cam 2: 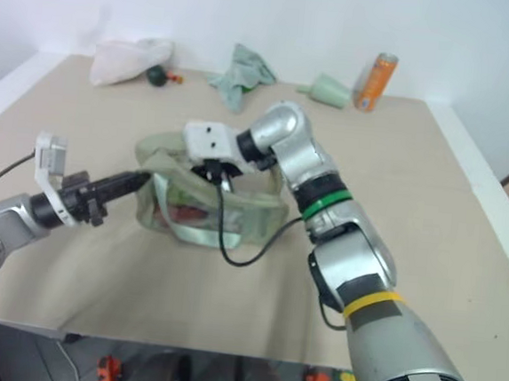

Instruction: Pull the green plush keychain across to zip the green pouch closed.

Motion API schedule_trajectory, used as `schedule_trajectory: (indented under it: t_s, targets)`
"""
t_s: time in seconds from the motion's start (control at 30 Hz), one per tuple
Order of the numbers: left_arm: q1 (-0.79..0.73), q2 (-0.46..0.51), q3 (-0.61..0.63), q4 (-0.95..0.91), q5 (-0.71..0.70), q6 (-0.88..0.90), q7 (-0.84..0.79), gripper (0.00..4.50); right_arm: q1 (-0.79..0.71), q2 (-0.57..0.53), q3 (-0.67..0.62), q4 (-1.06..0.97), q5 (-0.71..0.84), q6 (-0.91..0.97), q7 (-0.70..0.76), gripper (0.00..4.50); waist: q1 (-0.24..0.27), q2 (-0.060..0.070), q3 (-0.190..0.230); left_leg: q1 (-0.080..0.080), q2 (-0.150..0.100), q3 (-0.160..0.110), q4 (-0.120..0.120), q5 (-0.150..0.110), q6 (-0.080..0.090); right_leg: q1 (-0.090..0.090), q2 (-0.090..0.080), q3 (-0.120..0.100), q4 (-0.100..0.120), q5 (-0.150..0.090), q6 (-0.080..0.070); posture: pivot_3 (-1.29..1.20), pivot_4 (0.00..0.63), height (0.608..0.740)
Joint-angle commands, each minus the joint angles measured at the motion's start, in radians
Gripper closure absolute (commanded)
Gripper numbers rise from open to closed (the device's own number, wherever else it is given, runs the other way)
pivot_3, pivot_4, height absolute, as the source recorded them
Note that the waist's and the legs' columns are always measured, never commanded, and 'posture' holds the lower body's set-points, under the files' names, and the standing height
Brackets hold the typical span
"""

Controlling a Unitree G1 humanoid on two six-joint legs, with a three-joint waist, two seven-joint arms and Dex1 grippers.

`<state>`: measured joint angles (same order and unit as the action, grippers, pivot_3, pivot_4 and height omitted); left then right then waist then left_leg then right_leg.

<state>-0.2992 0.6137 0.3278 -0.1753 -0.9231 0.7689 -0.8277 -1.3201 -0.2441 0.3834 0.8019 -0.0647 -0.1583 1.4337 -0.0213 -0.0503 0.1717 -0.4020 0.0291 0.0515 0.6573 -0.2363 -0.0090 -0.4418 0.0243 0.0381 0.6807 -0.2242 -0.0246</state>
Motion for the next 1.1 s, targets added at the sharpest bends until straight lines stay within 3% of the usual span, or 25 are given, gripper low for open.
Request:
schedule_trajectory:
  t_s: [0.03, 0.47, 1.1]
  targets:
    - [0.011, -0.001, -0.014, -0.024, 0.000, 0.003, 0.002, 4.50, -0.083, -0.067, -0.092, -0.067, 0.056, 0.050, 0.005, 4.45, 0.000, 0.000, 0.000, 0.000, 0.000, 0.000, 0.000, 0.000, 0.000, 0.000, 0.000, 0.000, 0.000, 0.000, 0.000, 0.00, 0.150, 0.740]
    - [-0.038, -0.007, -0.052, 0.029, 0.026, -0.016, -0.026, 4.50, 0.025, -0.209, -0.136, -0.418, 0.117, 0.241, 0.005, 4.45, 0.003, 0.000, 0.000, -0.001, -0.001, 0.000, 0.000, 0.001, 0.001, 0.001, -0.006, -0.008, 0.000, -0.001, -0.001, 0.00, 0.150, 0.740]
    - [-0.045, -0.007, -0.062, 0.041, 0.027, -0.021, -0.034, 4.50, -0.036, -0.487, -0.178, -0.393, 0.068, 0.169, -0.044, 4.45, 0.004, 0.000, 0.000, -0.005, -0.002, -0.002, 0.000, 0.001, 0.001, 0.001, -0.011, -0.016, -0.001, -0.004, 0.000, 0.00, 0.150, 0.740]
